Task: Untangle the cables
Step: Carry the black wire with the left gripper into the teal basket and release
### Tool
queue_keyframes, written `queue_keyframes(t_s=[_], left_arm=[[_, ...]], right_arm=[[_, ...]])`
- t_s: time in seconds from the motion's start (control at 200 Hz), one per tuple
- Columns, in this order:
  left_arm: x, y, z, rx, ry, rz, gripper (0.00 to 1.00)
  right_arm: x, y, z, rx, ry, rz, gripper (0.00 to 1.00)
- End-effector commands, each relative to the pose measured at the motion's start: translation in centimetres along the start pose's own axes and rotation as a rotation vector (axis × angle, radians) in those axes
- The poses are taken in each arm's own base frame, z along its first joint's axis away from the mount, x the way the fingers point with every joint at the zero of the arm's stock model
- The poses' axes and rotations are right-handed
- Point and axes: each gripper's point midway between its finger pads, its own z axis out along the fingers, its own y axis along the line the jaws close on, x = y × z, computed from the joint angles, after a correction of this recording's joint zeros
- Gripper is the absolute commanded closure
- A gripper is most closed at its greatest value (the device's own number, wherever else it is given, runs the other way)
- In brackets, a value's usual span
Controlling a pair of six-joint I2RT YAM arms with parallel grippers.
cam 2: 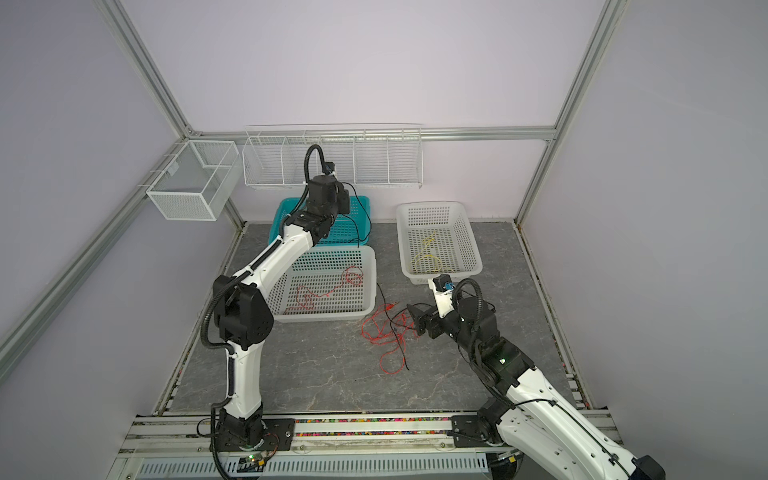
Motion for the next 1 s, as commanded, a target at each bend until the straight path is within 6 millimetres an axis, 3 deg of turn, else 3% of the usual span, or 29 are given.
queue_keyframes(t_s=[0.0,0.155,0.455,0.53,0.595,0.835,0.995], left_arm=[[3.6,0.1,1.5,-0.031,0.073,0.007,1.00],[6.6,1.6,2.5,-0.087,0.153,-0.003,1.00],[10.2,8.5,3.5,-0.243,0.282,-0.175,1.00],[10.8,9.5,3.5,-0.270,0.300,-0.191,0.75],[10.9,9.5,3.5,-0.270,0.303,-0.188,0.64],[10.5,9.1,3.2,-0.233,0.297,-0.186,0.43],[9.6,7.8,2.0,-0.165,0.281,-0.168,0.36]], right_arm=[[1.0,0.0,0.3,-0.005,0.032,0.015,0.05],[1.7,-0.6,1.0,0.027,0.073,0.018,0.04],[4.3,-1.2,3.9,0.062,0.199,0.046,0.04],[4.7,-1.3,4.6,0.066,0.212,0.050,0.04],[5.0,-1.5,5.3,0.079,0.220,0.053,0.04],[6.5,-3.1,7.9,0.173,0.299,0.074,0.05],[8.3,-5.9,8.2,0.330,0.388,0.126,0.07]])
